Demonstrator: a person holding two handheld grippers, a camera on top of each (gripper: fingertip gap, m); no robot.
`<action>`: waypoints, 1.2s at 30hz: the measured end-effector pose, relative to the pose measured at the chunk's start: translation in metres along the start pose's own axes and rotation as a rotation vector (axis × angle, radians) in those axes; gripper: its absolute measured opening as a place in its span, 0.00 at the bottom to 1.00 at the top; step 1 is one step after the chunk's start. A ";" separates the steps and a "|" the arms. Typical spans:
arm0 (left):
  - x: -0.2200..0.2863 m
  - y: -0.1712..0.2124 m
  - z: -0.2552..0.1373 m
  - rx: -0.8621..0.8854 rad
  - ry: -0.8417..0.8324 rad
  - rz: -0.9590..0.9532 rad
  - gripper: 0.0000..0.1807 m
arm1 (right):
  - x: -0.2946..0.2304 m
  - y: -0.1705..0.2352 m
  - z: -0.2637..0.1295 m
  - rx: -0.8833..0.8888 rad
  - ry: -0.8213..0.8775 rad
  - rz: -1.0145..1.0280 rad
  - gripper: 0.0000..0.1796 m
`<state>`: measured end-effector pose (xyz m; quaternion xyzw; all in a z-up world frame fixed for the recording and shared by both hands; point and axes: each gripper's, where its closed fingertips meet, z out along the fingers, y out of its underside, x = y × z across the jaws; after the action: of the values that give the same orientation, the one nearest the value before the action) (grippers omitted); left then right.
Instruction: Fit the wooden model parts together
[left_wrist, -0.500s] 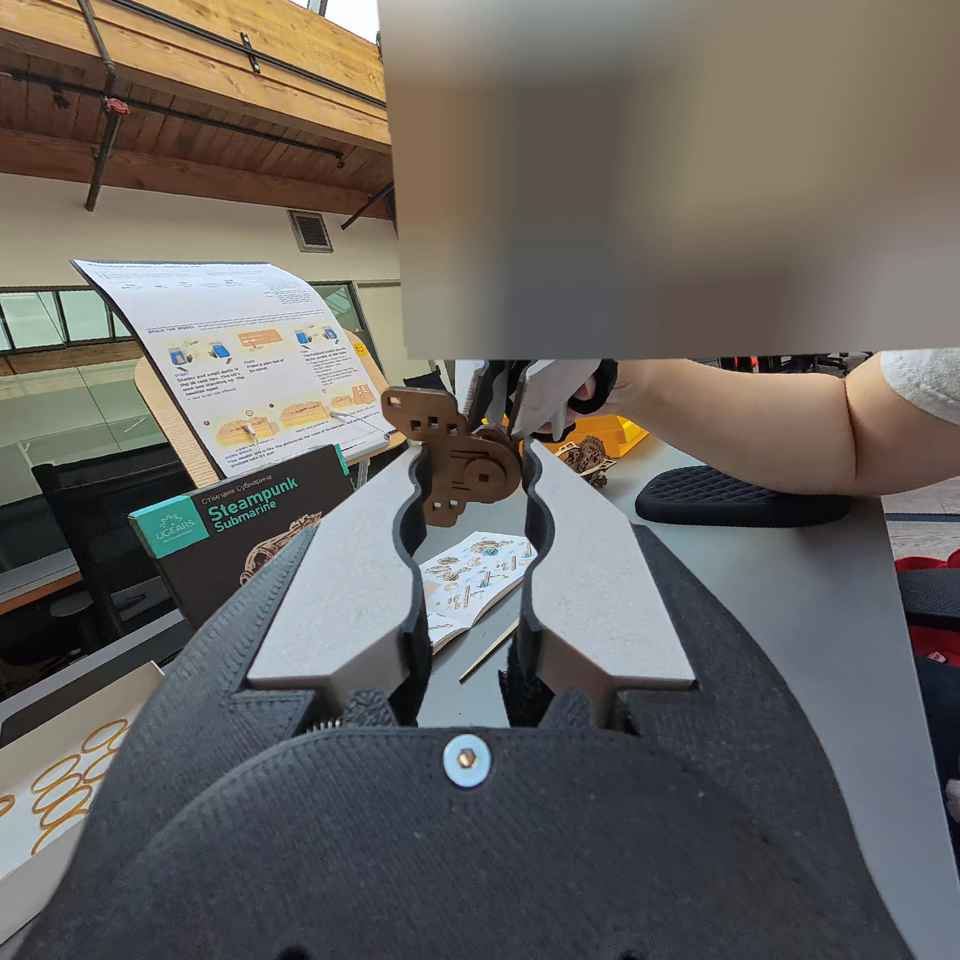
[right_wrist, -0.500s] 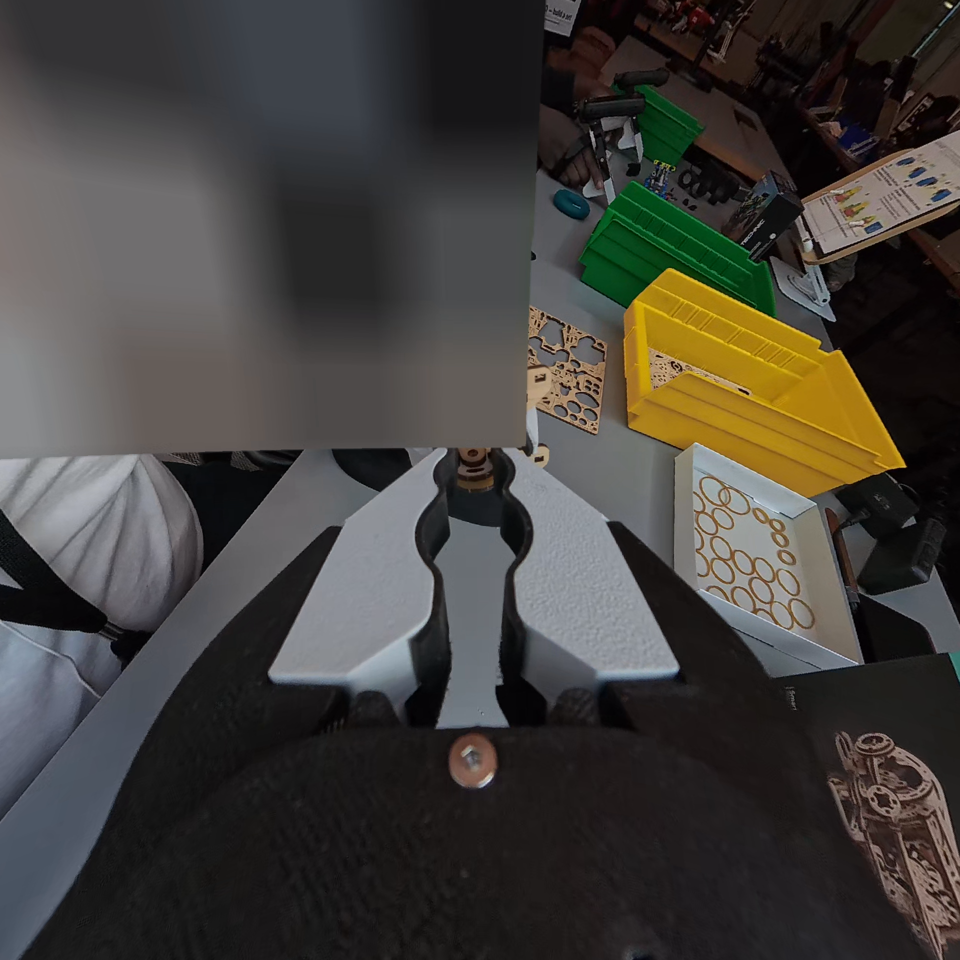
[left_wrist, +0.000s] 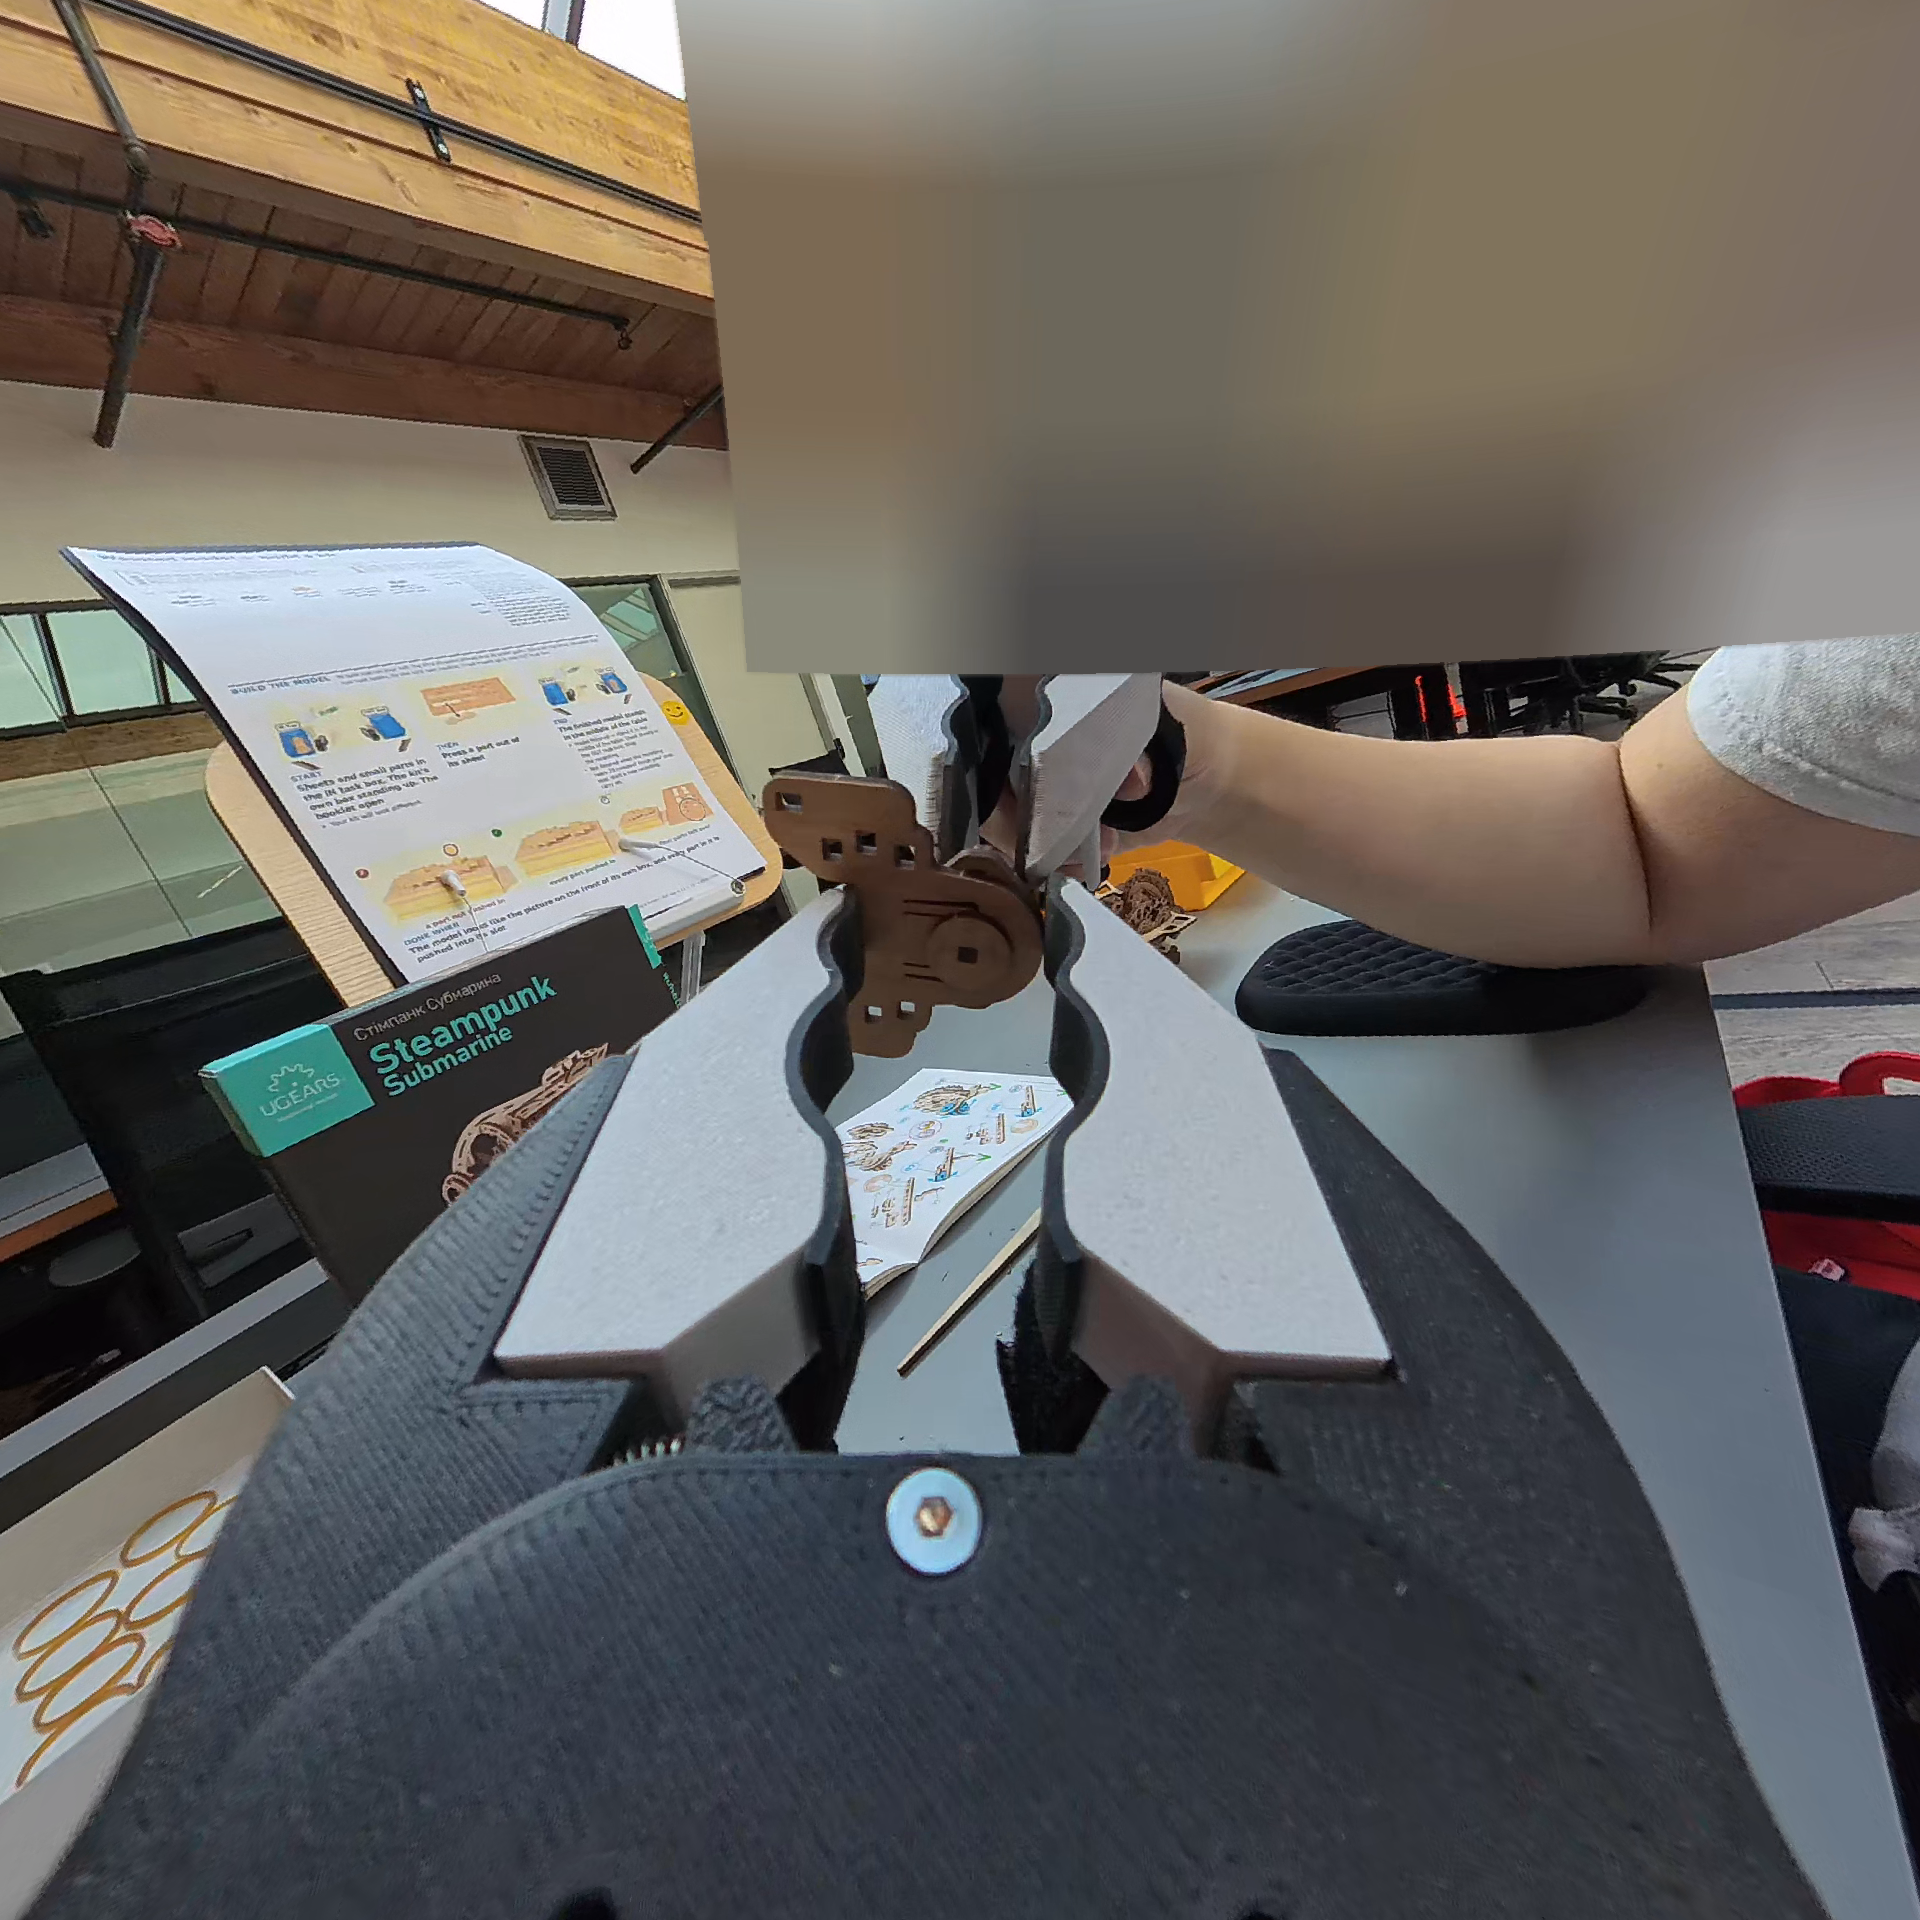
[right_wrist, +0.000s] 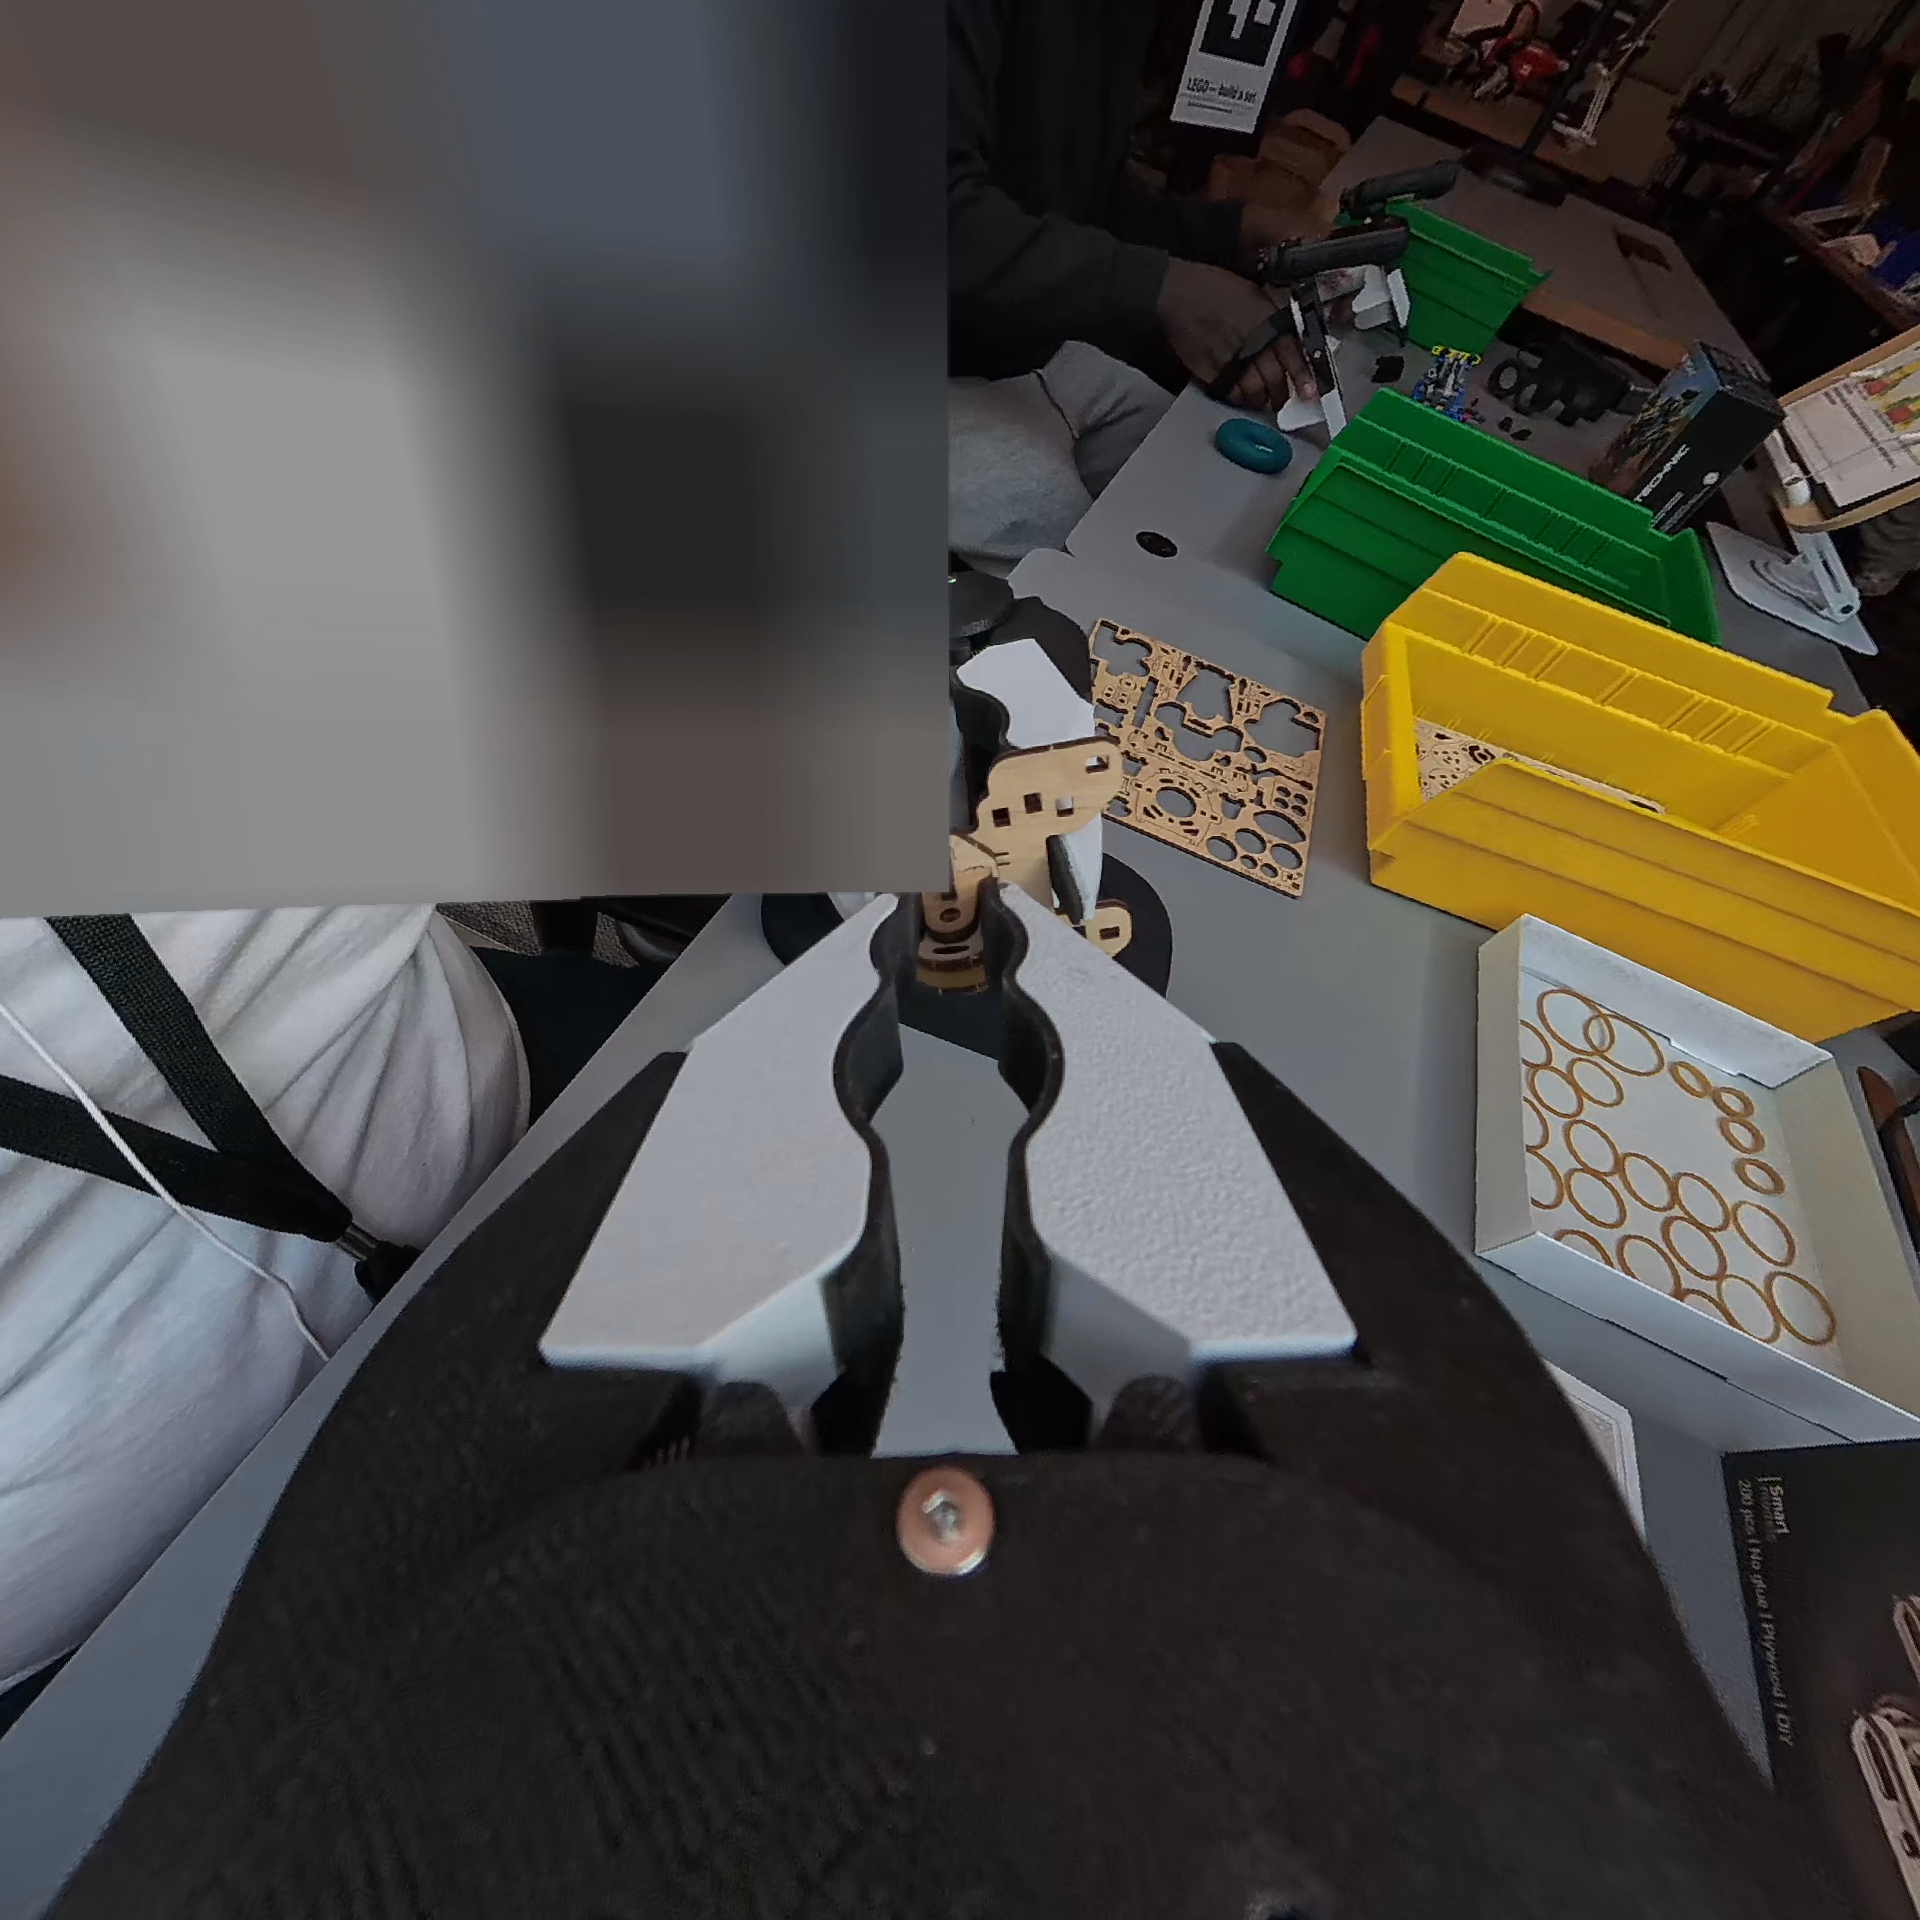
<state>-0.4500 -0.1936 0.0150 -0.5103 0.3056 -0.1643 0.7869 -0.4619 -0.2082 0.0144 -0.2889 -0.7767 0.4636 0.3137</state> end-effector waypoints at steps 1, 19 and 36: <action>0.000 0.000 0.000 0.000 0.001 -0.002 0.18 | 0.000 0.000 0.000 0.003 -0.004 0.006 0.06; -0.046 0.005 -0.039 -0.109 -0.074 -0.045 0.20 | -0.007 0.174 -0.008 -1.046 -0.112 0.099 0.05; -0.063 -0.004 -0.059 -0.061 -0.116 -0.072 0.19 | -0.017 0.186 -0.002 -1.227 -0.257 -0.062 0.05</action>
<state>-0.5355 -0.2005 0.0207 -0.5534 0.2458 -0.1535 0.7809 -0.4203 -0.1442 -0.1563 -0.3356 -0.9409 -0.0448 0.0084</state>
